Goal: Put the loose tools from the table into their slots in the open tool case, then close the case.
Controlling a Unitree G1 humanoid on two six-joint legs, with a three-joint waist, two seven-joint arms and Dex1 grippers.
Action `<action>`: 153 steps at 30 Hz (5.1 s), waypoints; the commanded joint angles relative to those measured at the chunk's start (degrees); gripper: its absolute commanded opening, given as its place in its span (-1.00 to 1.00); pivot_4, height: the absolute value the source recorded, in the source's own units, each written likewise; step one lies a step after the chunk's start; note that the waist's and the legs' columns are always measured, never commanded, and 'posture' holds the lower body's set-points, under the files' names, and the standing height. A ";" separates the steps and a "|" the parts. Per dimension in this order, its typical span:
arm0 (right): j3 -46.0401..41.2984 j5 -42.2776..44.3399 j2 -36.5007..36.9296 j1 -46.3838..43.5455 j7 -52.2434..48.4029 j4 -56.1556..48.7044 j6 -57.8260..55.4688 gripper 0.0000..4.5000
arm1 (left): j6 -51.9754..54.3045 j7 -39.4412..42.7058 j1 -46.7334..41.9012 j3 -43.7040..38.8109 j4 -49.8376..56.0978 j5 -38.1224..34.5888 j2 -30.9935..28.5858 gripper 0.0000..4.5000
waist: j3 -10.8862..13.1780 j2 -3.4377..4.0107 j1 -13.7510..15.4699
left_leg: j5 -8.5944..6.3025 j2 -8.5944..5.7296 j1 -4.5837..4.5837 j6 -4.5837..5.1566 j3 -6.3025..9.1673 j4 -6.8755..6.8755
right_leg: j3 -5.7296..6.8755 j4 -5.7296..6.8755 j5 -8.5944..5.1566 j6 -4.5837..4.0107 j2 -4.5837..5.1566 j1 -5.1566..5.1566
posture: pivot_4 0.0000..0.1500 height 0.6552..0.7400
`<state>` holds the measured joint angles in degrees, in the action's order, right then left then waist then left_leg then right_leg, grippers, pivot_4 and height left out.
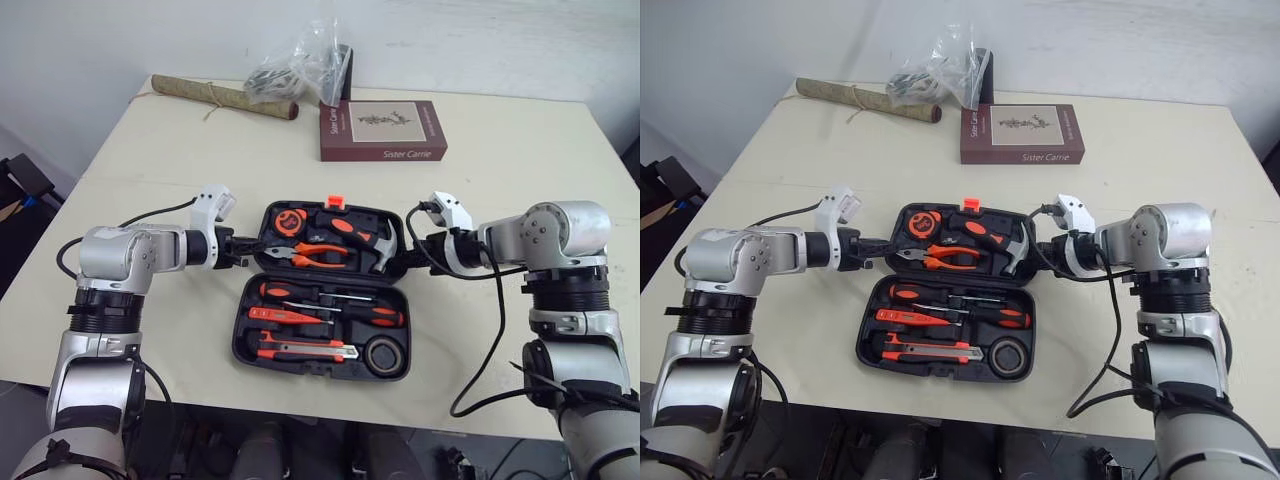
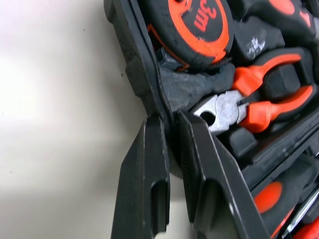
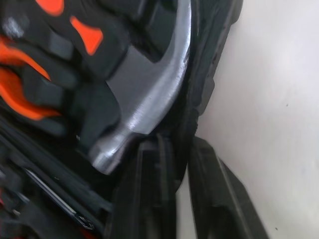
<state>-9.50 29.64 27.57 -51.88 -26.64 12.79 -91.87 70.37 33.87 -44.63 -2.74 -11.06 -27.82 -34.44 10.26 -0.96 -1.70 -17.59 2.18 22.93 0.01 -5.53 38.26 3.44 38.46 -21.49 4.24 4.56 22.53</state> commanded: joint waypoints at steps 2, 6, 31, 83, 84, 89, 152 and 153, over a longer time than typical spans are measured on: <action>-3.62 1.46 -2.07 5.24 -1.76 -9.55 12.17 -0.98 | -10.00 -0.02 2.38 -5.63 0.31 -0.43 2.94 -1.00 | -0.01 -0.02 0.04 | 0.01 0.00 0.01 0.01 0.00 0.02 | -0.05 0.00 0.00 0.00 0.00 0.00 | 1.00 1.00; -2.57 1.14 -1.06 12.48 -6.52 -18.25 26.87 -0.98 | -25.73 2.60 5.95 -8.93 2.16 0.70 4.52 -1.00 | 0.00 -0.02 0.13 | 0.03 -0.04 0.11 0.02 -0.02 0.04 | -0.06 0.02 0.00 0.01 0.00 0.11 | 1.00 1.00; 9.67 -33.90 19.42 42.77 -6.82 7.14 135.99 0.23 | -95.09 6.98 44.32 -16.05 2.47 14.08 -6.04 0.49 | 0.05 -0.02 -0.12 | -0.02 0.07 -0.81 0.14 0.01 -0.35 | 0.19 -0.62 0.02 0.05 0.11 -0.92 | 1.00 1.00; 1.95 -8.77 11.62 41.55 -19.87 -26.74 78.35 -1.00 | -41.40 21.10 17.75 2.20 26.12 1.68 2.15 -0.98 | 0.09 -0.12 1.67 | -0.30 -0.08 -1.53 0.25 0.39 -0.16 | -0.08 -1.04 0.02 0.06 0.06 -2.04 | 1.00 1.00; 2.84 -7.90 12.01 42.01 -21.11 -28.90 77.01 -1.00 | -42.34 20.93 15.71 5.58 24.18 4.41 3.42 -0.98 | 0.08 -0.12 1.64 | -0.30 -0.08 -1.53 0.25 0.37 -0.17 | -0.09 -1.03 0.02 0.07 0.02 -2.04 | 1.00 1.00; 8.61 -6.94 13.30 40.34 -24.76 -34.88 72.82 -1.00 | -49.77 14.68 6.95 16.43 10.43 17.34 10.32 -0.98 | 0.09 -0.12 1.42 | -0.29 -0.07 -1.59 0.22 0.19 -0.27 | -0.23 -0.96 0.03 0.08 -0.11 -1.96 | 1.00 1.00; 14.30 -8.64 6.92 34.00 -26.14 -36.99 61.53 -1.00 | -42.80 19.21 13.23 21.70 3.96 22.58 8.03 -0.98 | -0.49 0.00 -0.62 | -0.13 0.09 -1.99 0.00 0.13 -0.52 | -0.44 -1.02 0.01 0.06 -0.14 -2.06 | 1.00 1.00; 13.99 -7.89 6.92 33.55 -26.07 -37.42 60.31 -1.00 | -42.94 19.18 13.48 21.51 3.95 22.56 7.97 -0.98 | -0.50 0.01 -0.63 | -0.12 0.09 -2.06 -0.02 0.13 -0.59 | -0.44 -1.02 0.01 0.06 -0.15 -2.10 | 1.00 1.00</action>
<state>4.19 18.36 35.63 -16.81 -52.13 -20.26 -30.78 25.26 53.05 -35.33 15.45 -1.20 -8.00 -25.40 9.76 -0.95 -2.33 -17.71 2.27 20.81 -0.01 -5.41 37.60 2.99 37.44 -21.48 4.29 4.41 20.41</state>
